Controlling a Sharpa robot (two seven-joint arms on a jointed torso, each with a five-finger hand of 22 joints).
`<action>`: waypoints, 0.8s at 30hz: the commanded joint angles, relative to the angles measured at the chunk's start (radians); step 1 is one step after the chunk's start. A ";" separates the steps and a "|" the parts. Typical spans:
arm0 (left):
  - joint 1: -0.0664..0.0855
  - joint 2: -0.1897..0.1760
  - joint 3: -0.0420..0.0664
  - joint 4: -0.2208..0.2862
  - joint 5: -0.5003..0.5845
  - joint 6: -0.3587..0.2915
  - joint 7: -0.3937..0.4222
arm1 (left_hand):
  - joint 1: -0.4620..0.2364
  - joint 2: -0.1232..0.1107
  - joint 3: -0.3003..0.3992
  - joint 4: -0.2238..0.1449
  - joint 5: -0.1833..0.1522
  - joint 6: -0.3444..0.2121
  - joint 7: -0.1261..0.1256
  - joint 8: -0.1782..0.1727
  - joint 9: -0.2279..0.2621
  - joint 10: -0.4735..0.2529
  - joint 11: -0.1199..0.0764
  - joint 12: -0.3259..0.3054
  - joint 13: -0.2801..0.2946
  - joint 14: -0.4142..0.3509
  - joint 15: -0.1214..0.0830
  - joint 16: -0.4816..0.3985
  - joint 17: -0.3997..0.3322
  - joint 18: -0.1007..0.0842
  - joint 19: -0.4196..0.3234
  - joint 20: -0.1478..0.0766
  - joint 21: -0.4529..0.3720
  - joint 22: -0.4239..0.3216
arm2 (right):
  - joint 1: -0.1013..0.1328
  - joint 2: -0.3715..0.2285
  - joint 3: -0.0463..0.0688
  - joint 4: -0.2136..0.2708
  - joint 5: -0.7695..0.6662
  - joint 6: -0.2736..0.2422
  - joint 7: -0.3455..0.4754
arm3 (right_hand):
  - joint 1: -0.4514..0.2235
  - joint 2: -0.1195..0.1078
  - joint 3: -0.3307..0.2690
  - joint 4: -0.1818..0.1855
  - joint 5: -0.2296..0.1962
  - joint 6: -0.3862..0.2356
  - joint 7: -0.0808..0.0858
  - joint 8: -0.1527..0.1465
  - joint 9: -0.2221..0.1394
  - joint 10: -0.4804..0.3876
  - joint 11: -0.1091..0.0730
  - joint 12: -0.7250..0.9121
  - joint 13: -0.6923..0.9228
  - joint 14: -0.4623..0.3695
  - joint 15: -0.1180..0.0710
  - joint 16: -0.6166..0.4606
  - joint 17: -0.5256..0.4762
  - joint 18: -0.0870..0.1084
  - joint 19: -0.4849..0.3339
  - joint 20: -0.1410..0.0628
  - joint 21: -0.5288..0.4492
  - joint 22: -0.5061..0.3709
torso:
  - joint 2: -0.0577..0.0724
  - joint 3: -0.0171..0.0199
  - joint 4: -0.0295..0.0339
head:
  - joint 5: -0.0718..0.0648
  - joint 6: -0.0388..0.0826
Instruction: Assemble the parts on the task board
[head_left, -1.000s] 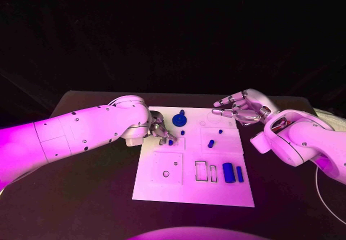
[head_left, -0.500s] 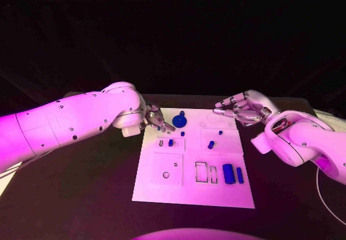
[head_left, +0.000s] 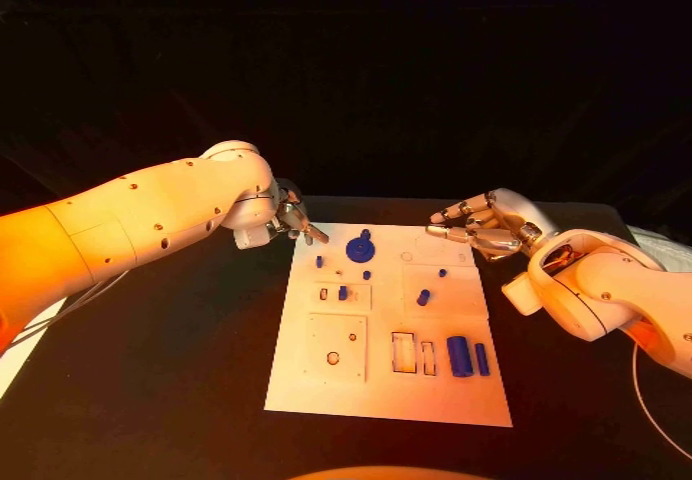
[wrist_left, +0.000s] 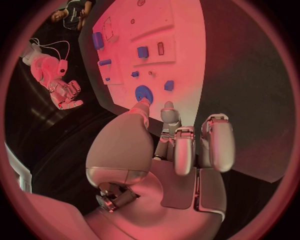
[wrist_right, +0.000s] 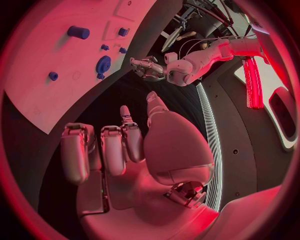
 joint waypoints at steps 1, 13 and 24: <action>0.002 0.022 -0.002 -0.046 -0.072 0.069 0.016 | -0.016 0.004 -0.020 0.012 -0.004 0.018 -0.009 0.017 0.004 0.010 -0.006 0.013 0.007 0.107 -0.005 0.003 0.263 0.018 0.030 0.002 0.003 0.095 | -0.001 0.005 0.000 0.002 -0.012 0.010 0.012 | 0.004 0.006 -0.007 -0.001 0.008 0.006 0.000 0.003 0.002 0.021 -0.005 -0.004 0.152 0.075 -0.003 -0.006 0.121 0.014 -0.006 -0.005 -0.005 0.034 | 0.000 -0.0005 -0.0004 | 0.003 0.006; -0.019 0.085 -0.013 -0.137 -0.103 0.105 0.015 | -0.072 0.041 -0.123 0.018 -0.103 0.034 -0.030 0.072 0.029 0.045 -0.025 0.060 0.031 0.107 -0.022 0.003 0.263 0.011 0.045 -0.015 0.029 0.123 | -0.005 0.011 -0.001 0.003 -0.013 0.018 0.012 | 0.014 0.010 -0.015 -0.002 0.015 0.004 0.001 0.002 0.002 0.020 -0.005 -0.005 0.152 0.074 -0.003 -0.007 0.120 0.015 -0.007 -0.004 -0.006 0.032 | 0.000 -0.0005 -0.0004 | 0.005 0.005; -0.031 0.106 -0.015 -0.151 -0.100 0.124 0.011 | -0.060 0.064 -0.138 0.014 -0.097 0.043 -0.037 0.090 0.040 0.053 -0.030 0.071 0.037 0.107 -0.026 0.003 0.263 0.010 0.048 -0.019 0.034 0.129 | -0.007 0.011 -0.001 0.006 -0.013 0.021 0.011 | 0.046 0.010 -0.029 -0.018 0.010 0.005 0.001 0.003 0.003 0.019 -0.005 -0.005 0.152 0.074 -0.003 -0.008 0.119 0.015 -0.007 -0.004 -0.007 0.032 | 0.000 0.0008 0.0004 | 0.005 -0.002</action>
